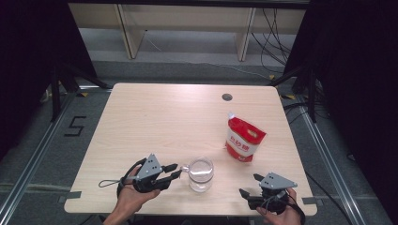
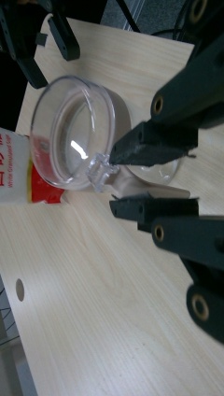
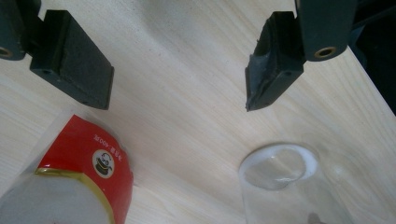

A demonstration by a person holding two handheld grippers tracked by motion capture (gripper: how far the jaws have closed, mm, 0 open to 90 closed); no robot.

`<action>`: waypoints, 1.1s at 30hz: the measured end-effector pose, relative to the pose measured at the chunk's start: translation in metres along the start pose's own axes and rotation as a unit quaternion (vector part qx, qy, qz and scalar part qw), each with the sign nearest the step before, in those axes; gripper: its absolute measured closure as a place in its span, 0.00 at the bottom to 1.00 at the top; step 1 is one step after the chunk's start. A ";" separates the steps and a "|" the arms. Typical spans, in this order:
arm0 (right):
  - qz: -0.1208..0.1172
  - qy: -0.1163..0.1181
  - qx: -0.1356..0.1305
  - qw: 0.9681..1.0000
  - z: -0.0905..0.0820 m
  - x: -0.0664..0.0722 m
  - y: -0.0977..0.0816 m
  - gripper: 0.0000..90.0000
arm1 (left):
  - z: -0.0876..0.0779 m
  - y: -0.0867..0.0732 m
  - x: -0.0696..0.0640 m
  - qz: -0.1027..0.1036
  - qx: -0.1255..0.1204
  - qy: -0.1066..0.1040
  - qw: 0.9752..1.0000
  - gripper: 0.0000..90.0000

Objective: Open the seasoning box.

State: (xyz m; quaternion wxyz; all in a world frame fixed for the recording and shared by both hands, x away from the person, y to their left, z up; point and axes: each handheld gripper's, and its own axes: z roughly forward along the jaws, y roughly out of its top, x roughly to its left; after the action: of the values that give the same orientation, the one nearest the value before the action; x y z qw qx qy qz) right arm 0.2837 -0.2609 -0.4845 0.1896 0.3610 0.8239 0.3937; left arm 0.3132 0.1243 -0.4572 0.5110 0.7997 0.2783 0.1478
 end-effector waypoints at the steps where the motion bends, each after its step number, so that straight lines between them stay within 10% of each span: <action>1: -0.002 -0.001 -0.002 1.000 0.001 0.000 0.000 0.28 | -0.001 0.001 -0.001 -0.001 -0.004 0.003 1.000 0.85; 24: -0.014 0.015 0.003 1.000 0.003 0.005 0.002 0.32 | 0.007 0.020 0.002 -0.011 -0.023 0.009 1.000 0.99; 33: -0.017 0.015 0.003 1.000 0.004 0.005 0.002 0.31 | 0.013 0.019 -0.001 0.020 -0.010 0.010 1.000 0.99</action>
State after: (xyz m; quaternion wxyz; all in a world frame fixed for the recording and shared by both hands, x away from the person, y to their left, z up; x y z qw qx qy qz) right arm 0.2838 -0.2546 -0.4852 0.1828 0.3420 0.8338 0.3930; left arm 0.3252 0.1077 -0.4458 0.5127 0.7986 0.2661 0.1688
